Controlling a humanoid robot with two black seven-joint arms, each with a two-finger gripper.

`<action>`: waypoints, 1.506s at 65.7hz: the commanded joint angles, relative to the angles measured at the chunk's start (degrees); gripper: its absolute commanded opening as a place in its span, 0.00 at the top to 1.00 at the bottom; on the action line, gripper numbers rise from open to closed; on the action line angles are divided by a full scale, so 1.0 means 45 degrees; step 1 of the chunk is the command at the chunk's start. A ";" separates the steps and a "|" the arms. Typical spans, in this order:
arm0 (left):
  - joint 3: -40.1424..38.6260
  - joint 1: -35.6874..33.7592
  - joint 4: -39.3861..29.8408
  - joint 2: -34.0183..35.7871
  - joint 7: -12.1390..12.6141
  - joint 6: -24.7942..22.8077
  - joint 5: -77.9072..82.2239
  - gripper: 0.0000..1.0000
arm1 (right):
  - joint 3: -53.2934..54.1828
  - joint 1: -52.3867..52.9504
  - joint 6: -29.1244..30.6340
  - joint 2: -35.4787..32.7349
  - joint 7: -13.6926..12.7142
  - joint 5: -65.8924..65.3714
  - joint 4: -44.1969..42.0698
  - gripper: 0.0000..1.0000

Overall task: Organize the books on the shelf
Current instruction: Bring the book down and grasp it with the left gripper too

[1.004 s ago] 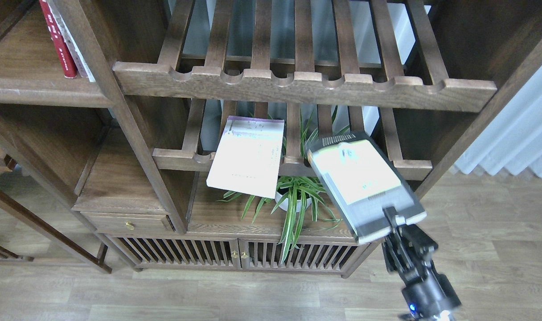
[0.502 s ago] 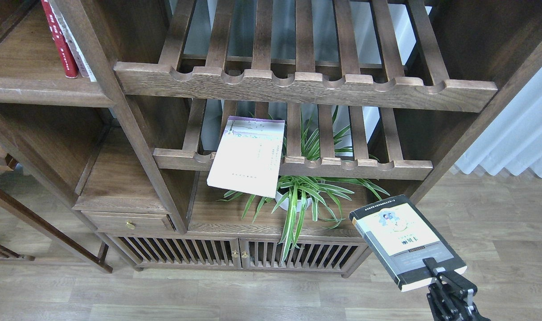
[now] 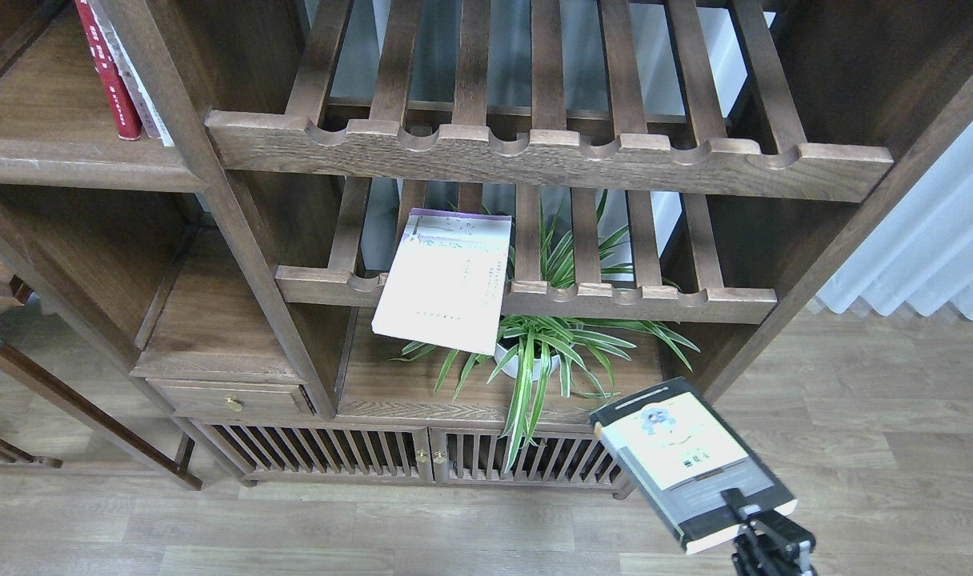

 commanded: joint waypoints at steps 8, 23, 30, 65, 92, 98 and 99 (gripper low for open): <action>0.0647 0.0361 0.0002 -0.0694 -0.0038 0.0000 -0.0229 0.01 | -0.0857 0.0775 0.0001 0.0949 -0.0019 -0.0746 -0.0224 0.89; 0.3088 0.0342 -0.0037 -0.0753 -0.0018 0.0000 -0.2026 0.01 | -0.1541 0.1732 0.0001 0.1751 -0.0038 -0.1274 -0.0653 0.89; 0.3655 0.0342 -0.0154 -0.0772 -0.0038 0.0000 -0.2398 0.01 | -0.1990 0.2045 0.0001 0.1907 -0.0058 -0.1332 -0.0810 0.89; 0.5940 0.0244 -0.0310 -0.2296 -0.0096 0.0000 -0.3023 0.01 | -0.3631 0.3607 0.0001 0.2708 -0.0156 -0.2602 -0.2645 0.88; 0.6175 0.0342 -0.0584 -0.2686 -0.0272 0.0000 -0.3043 0.01 | -0.3885 0.4389 0.0001 0.4700 -0.0175 -0.3694 -0.3290 0.88; 0.6175 0.0381 -0.0701 -0.2784 -0.0467 0.0000 -0.3043 0.01 | -0.3905 0.4330 0.0001 0.4700 -0.0175 -0.4320 -0.3602 0.88; 0.6175 0.0381 -0.0721 -0.2784 -0.0467 0.0000 -0.3062 0.01 | -0.3885 0.4330 0.0001 0.4700 -0.0175 -0.4359 -0.3622 0.88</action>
